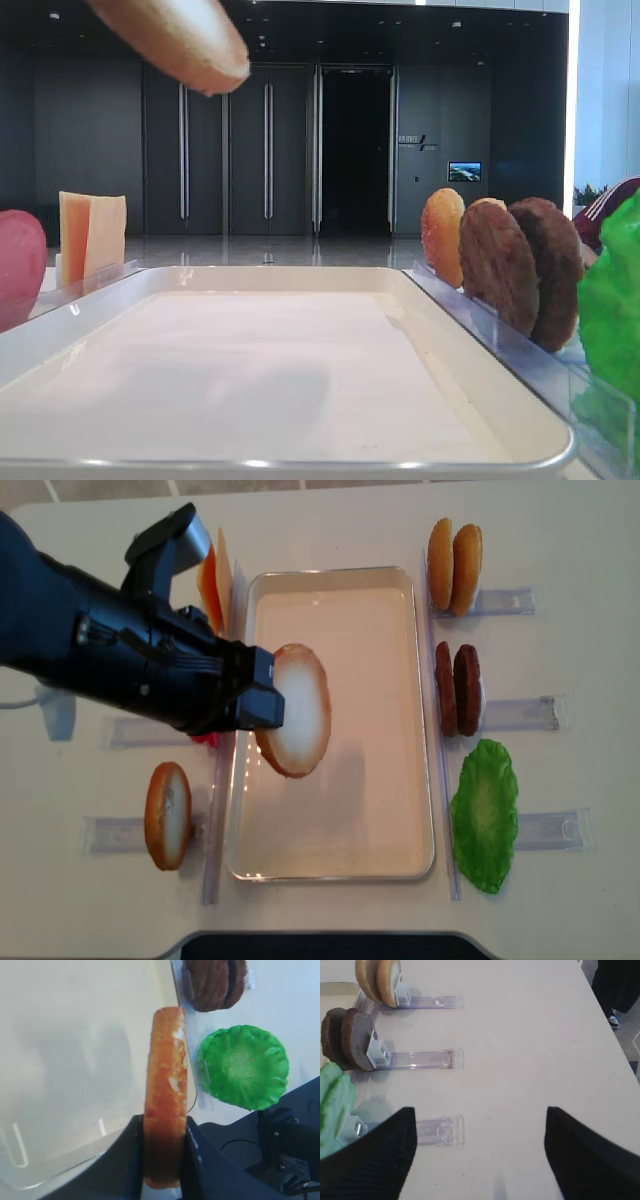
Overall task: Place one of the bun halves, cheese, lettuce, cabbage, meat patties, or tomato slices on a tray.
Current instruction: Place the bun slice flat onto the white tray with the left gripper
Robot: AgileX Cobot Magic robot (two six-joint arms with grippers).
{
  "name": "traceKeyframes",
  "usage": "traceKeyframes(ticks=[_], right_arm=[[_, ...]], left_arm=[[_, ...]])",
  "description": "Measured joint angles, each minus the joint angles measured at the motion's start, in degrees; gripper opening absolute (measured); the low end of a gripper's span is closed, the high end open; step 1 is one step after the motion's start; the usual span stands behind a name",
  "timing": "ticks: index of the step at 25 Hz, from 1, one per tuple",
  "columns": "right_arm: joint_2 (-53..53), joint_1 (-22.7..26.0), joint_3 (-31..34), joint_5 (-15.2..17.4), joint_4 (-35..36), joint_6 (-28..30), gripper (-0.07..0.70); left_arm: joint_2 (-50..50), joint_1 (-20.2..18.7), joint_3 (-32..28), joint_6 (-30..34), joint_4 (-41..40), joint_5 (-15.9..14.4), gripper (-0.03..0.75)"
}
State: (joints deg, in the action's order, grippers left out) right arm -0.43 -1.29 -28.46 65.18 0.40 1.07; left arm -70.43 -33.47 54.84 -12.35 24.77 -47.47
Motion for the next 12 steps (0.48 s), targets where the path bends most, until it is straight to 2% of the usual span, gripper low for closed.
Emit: traceKeyframes(ticks=[3, 10, 12], right_arm=[[0.00, 0.00, 0.00, 0.00, 0.00, 0.00, 0.534], [0.00, 0.00, 0.00, 0.00, 0.00, 0.00, 0.534], [0.00, 0.00, 0.00, 0.00, 0.00, 0.00, 0.534]], left_arm=[[0.00, 1.59, -3.51, 7.44, 7.41, 3.64, 0.148], [-0.07, 3.01, -15.15, 30.69, 28.00, 13.02, 0.147], [-0.47, 4.21, -17.27, 37.25, 34.25, 14.24, 0.147]])
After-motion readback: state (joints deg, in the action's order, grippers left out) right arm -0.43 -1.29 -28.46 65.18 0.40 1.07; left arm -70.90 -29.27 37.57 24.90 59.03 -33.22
